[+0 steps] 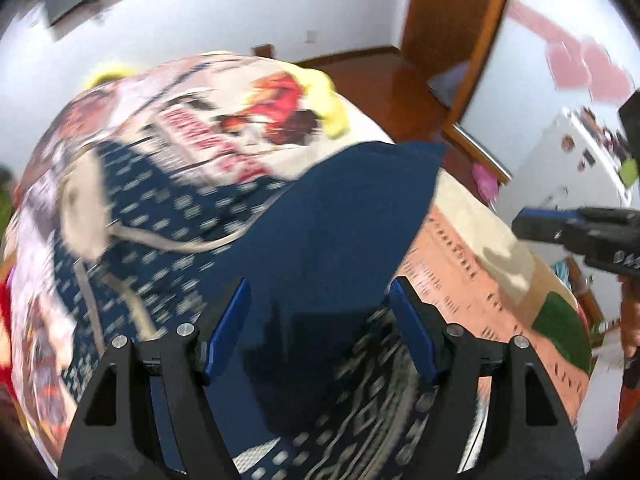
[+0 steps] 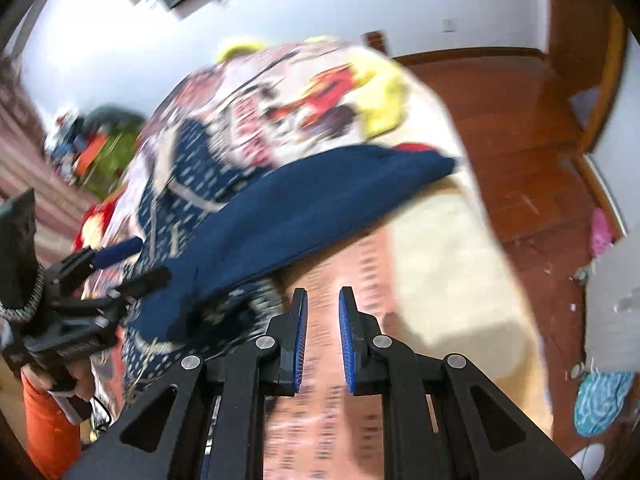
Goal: Fold large clothes
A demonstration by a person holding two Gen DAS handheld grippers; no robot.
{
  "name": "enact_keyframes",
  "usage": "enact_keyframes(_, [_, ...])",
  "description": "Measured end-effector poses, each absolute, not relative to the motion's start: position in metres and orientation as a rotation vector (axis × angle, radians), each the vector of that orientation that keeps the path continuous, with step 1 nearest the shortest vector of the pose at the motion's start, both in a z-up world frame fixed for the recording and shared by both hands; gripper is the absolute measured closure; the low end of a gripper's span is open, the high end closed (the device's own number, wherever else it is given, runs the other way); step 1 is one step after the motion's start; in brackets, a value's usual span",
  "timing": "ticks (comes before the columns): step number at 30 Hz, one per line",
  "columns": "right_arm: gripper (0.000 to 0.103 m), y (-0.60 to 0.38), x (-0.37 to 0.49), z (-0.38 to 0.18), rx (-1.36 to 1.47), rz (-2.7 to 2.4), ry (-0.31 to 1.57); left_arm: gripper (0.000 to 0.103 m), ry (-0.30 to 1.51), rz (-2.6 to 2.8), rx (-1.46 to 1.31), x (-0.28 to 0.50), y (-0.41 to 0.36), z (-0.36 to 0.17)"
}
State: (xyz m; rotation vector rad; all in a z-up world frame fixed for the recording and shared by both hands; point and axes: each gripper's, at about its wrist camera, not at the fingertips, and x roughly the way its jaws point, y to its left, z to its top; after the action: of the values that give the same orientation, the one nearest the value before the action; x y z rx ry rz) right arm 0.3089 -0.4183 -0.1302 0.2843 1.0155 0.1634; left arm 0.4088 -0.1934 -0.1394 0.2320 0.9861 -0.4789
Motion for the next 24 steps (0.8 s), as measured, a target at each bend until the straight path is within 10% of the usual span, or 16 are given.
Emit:
enact_keyframes(9, [0.091, -0.473, 0.317, -0.136, 0.357, 0.077, 0.982, 0.034, 1.010, -0.536, 0.424, 0.438, -0.289, -0.189])
enact_keyframes(14, [0.091, -0.469, 0.325, -0.151, 0.347, 0.083, 1.014, 0.094, 0.965, -0.502, 0.406, 0.447, -0.283, -0.191])
enact_keyframes(24, [0.091, -0.430, 0.330, -0.149, 0.282, 0.156, 1.019, 0.099, 0.834, -0.508, 0.143, 0.431, -0.177, -0.103])
